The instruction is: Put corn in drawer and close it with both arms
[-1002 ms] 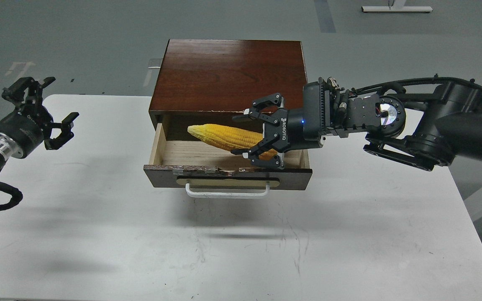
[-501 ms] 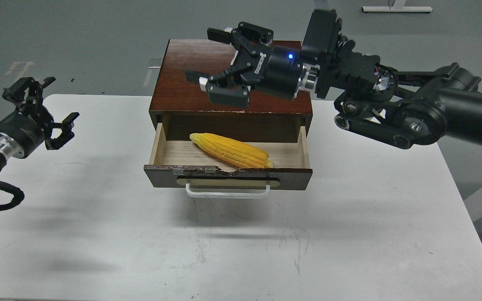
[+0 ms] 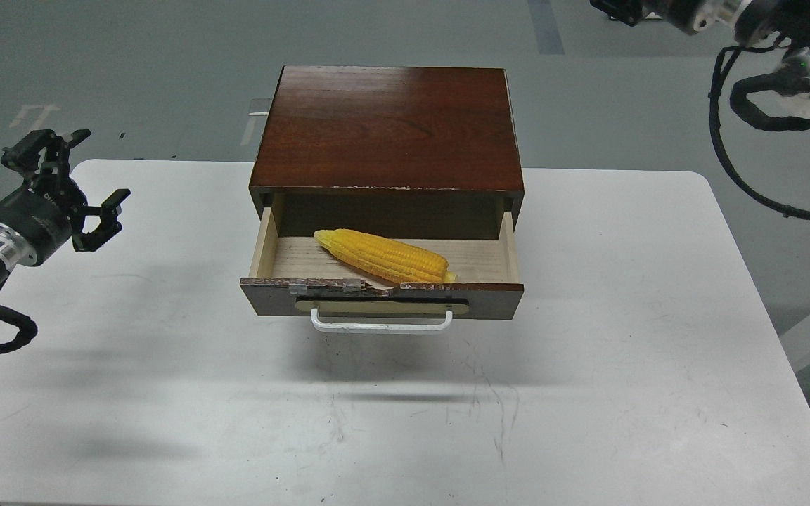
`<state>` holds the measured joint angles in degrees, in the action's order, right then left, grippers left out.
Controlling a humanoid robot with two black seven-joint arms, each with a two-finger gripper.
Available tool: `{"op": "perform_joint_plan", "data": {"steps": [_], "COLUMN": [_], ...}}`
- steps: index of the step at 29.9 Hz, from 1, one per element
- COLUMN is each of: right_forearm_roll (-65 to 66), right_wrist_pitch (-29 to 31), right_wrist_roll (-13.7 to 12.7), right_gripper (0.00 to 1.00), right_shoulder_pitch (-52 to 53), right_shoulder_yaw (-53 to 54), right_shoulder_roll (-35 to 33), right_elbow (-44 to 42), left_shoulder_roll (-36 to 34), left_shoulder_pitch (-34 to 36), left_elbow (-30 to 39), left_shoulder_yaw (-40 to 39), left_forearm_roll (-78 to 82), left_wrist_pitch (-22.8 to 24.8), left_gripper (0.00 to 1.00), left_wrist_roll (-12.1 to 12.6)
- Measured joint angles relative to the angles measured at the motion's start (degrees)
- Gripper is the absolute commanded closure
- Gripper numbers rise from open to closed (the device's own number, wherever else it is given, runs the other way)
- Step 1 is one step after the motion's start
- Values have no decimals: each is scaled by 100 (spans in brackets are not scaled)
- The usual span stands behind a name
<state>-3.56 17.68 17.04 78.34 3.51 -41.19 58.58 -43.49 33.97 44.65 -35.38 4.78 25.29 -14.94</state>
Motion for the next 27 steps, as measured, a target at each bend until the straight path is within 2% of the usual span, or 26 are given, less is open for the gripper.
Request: {"op": "perform_joint_plan", "data": {"steps": [3, 6, 10, 13, 14, 17, 21, 23, 26, 27], "right_forearm_roll": [-723, -937, -969, -972, -972, -972, -954, -945, -934, -931], "right_wrist_pitch": [259, 307, 314, 315, 316, 316, 305, 293, 289, 290], "right_wrist_roll": [-197, -248, -258, -255, -248, -217, -195, -188, -180, -178], "right_gripper": [0, 0, 0, 0, 0, 0, 0, 0, 0, 0], "right_shoulder_pitch": [-674, -1178, -1779, -2068, -2140, -2370, -2587, -2649, -2736, -2755], "right_shoulder_yaw": [245, 348, 364, 365, 365, 365, 365, 365, 368, 368], "right_shoulder_roll": [-388, -585, -660, -666, -666, -658, -669, -686, -756, -779], "right_elbow": [28, 79, 49, 53, 61, 81, 33, 0, -37, -51], "left_shoulder_roll": [-41, -142, -409, -463, -466, -481, -621, -729, -984, -1061], "left_shoulder_pitch": [0, 1, 7, 54, 89, 312, 410, 415, 414, 412], "left_elbow": [30, 250, 1152, 1759, 1924, 2516, 3615, 4100, 4858, 5085], "left_shoulder_yaw": [7, -6, -28, -51, -53, -52, -28, 19, 64, 75], "left_forearm_roll": [19, 31, 119, 486, 770, 2522, 4949, 6119, 7922, 8515], "left_wrist_pitch": [15, 19, -72, -401, -618, -1766, -3678, -4289, -4667, -4689], "left_gripper": [2, 2, 2, 2, 2, 2, 2, 3, 13, 30], "left_wrist_roll": [-3, -6, -80, -309, -396, -599, -631, -639, -703, -788]}}
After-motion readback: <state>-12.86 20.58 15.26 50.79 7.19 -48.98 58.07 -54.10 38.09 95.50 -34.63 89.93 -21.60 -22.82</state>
